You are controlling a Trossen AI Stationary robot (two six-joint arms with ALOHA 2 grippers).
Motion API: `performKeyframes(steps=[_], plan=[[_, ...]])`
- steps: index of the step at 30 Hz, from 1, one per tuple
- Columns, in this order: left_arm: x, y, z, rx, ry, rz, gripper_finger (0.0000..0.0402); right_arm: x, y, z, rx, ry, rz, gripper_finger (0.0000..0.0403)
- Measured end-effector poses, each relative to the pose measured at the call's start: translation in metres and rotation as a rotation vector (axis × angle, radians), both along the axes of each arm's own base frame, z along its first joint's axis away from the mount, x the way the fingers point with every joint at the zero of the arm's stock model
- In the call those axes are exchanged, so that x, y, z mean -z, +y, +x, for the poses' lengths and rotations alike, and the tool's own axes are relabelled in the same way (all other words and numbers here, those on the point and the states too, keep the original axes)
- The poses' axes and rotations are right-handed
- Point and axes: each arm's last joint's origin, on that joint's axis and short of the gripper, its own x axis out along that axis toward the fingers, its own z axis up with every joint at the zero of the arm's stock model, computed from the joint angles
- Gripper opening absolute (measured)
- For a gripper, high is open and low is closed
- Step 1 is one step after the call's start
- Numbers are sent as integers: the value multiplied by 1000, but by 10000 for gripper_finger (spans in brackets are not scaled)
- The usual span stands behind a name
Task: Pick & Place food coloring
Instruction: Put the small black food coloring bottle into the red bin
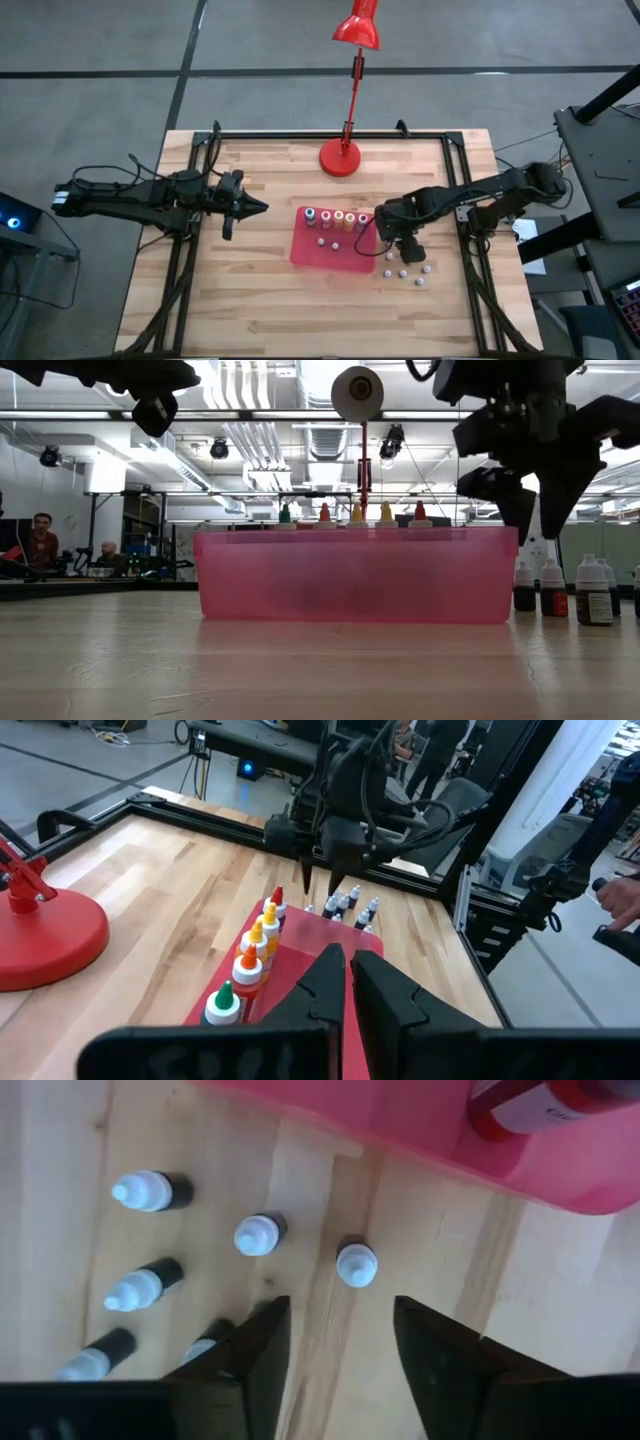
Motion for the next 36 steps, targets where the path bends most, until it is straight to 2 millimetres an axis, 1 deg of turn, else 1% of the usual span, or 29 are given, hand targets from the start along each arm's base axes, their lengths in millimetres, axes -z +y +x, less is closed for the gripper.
performKeyframes(steps=[3,6,14,22,27,36], plan=[[0,0,0,0,0,0,0,6,0,3,-13,19,-4,188],[0,0,0,-2,1,-9,0,13,1,8,-12,30,-5,195],[0,0,0,-7,2,-41,0,29,-3,18,89,70,4,196],[0,0,0,-8,1,-43,0,35,-4,20,116,89,5,193],[0,0,0,-8,2,-44,0,34,-4,20,118,85,7,174],[0,0,0,-8,2,-44,0,35,-4,21,120,89,7,111]])
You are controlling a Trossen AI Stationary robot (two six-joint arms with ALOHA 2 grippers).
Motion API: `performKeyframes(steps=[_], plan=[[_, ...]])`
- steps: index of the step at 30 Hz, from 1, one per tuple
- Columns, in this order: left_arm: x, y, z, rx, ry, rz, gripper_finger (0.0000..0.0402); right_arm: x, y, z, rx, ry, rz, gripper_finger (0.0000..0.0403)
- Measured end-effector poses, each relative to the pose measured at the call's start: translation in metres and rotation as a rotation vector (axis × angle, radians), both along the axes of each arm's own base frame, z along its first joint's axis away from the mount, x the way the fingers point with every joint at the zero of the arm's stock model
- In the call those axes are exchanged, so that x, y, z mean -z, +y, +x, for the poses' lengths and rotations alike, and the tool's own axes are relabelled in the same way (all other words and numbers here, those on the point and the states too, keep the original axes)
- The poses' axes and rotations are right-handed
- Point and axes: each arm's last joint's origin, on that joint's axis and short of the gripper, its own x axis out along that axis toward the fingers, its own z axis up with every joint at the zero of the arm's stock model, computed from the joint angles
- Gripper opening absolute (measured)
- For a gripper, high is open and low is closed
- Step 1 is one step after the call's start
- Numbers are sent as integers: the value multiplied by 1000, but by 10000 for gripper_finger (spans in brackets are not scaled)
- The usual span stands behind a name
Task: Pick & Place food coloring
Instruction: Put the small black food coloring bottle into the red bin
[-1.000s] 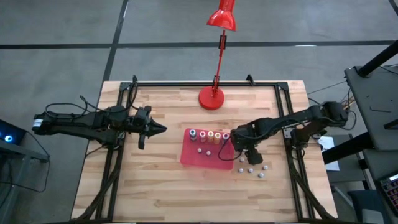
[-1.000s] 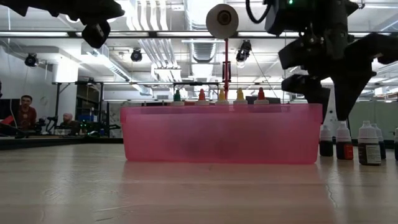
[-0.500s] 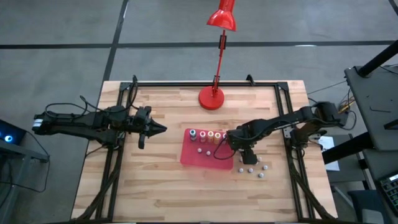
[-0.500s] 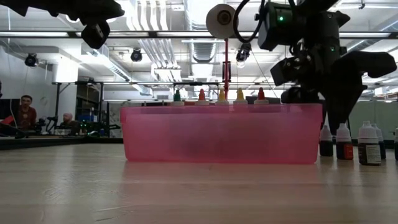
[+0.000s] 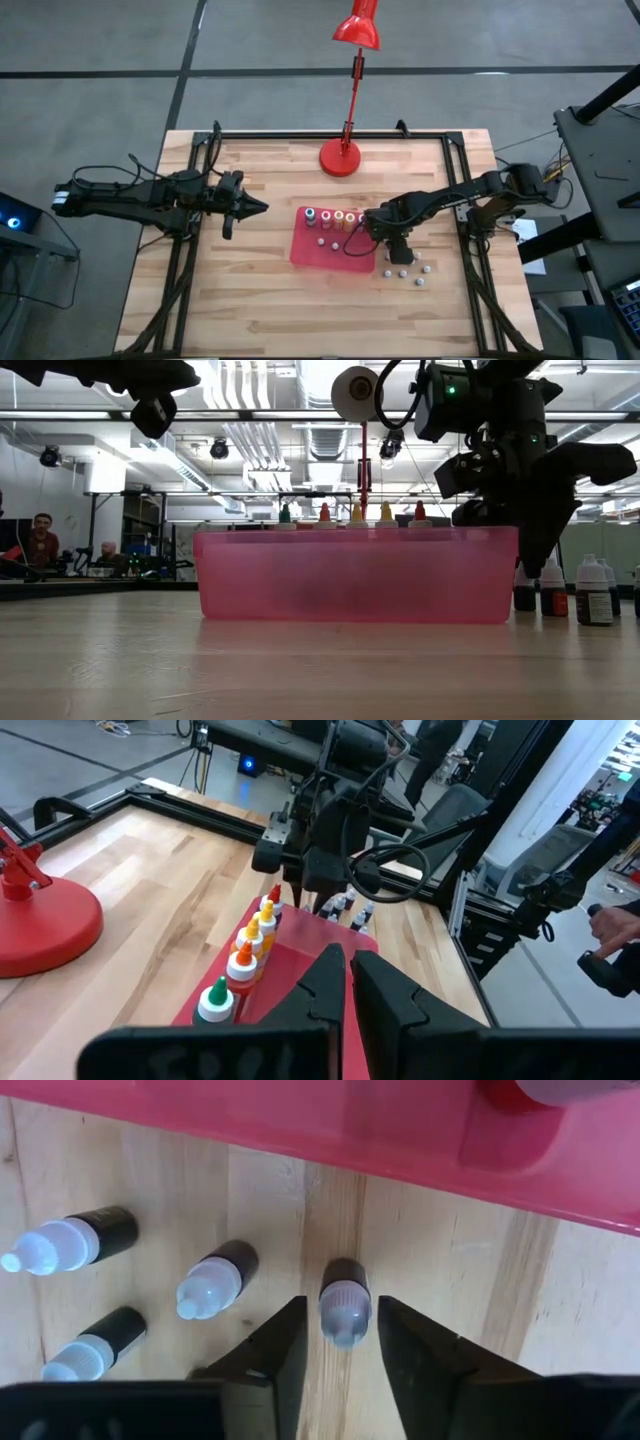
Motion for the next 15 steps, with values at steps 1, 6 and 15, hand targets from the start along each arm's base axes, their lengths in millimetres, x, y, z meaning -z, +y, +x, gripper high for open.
performKeyframes(steps=[1,6,15], plan=[[0,0,0,0,0,0,0,0,0,0,-2,0,0,105],[0,0,0,0,0,-1,0,0,0,0,-5,0,0,73],[0,0,0,0,0,-1,0,0,0,0,-6,-1,-1,49]])
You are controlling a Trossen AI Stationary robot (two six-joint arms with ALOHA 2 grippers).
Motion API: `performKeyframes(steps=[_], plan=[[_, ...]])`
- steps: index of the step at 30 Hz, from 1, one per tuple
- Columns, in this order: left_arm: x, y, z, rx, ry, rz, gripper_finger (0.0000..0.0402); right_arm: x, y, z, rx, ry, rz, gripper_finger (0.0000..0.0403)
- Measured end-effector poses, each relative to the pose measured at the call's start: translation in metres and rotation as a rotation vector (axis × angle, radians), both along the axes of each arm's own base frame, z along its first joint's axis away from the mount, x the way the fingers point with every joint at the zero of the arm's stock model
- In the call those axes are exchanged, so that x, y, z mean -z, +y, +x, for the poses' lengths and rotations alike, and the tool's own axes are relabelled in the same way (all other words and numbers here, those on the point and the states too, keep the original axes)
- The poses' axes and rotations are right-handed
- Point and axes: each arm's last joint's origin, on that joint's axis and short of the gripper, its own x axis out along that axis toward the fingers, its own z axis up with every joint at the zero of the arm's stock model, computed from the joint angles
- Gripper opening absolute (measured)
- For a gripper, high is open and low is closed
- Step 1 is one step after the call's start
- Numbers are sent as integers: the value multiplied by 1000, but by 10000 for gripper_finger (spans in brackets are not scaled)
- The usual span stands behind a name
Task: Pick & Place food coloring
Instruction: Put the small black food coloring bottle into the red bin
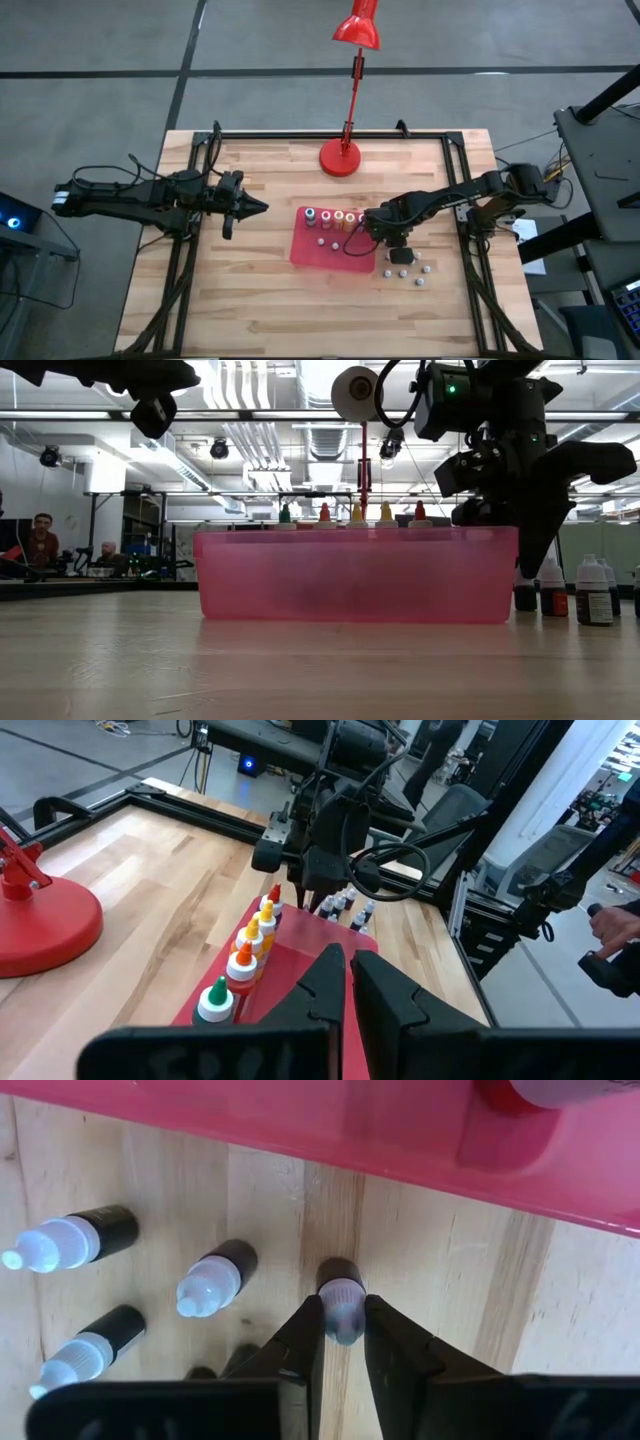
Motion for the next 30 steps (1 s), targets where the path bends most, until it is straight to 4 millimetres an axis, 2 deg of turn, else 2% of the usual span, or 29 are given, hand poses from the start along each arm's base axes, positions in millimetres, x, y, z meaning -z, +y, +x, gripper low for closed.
performKeyframes(steps=[6,12,22,30], plan=[[0,0,0,0,0,0,0,-2,0,-3,0,22,-1,48],[0,0,0,0,0,1,0,-20,0,-4,0,38,-3,47],[0,0,0,0,0,1,0,-73,0,0,-24,-30,0,47],[0,0,0,1,0,1,0,-121,6,17,-137,-197,1,47]])
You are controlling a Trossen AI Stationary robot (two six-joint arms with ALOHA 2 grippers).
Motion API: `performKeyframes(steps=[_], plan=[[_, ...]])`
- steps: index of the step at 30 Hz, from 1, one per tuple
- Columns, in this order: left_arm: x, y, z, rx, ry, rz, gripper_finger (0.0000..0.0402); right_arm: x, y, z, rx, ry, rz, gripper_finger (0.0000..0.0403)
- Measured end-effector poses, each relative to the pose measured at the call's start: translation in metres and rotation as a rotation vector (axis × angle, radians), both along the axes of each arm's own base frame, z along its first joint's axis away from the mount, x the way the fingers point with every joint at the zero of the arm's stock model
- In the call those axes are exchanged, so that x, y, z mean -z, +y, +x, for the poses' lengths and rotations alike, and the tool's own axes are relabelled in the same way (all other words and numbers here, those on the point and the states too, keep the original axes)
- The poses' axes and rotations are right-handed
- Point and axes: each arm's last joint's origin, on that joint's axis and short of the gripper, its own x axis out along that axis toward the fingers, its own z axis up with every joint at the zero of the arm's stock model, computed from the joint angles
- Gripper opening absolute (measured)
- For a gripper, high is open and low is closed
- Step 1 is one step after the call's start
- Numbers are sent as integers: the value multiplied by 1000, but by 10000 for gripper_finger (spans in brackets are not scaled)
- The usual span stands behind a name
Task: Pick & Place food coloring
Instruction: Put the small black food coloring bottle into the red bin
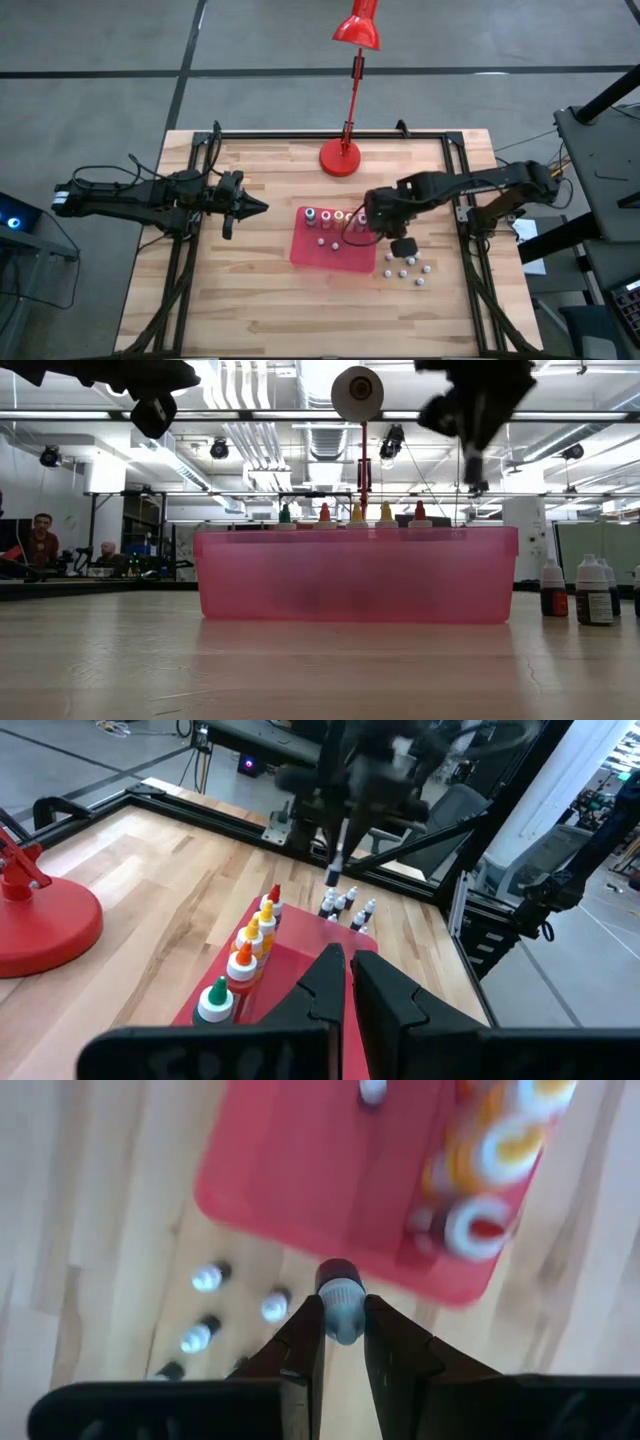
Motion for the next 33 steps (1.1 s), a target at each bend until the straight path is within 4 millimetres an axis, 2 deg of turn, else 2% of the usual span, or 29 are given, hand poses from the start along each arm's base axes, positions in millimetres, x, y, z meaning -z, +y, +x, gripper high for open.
performKeyframes(steps=[4,8,15,26,33], plan=[[0,0,0,0,0,0,0,-16,2,11,-76,-72,-12,47],[0,0,0,0,0,0,0,-18,4,23,-161,-87,-38,47],[0,0,0,0,0,0,0,4,6,42,-360,-38,-91,47],[0,0,0,0,0,0,0,46,12,66,-550,51,-128,47],[0,0,0,-1,1,-3,0,55,16,74,-773,0,-172,47]])
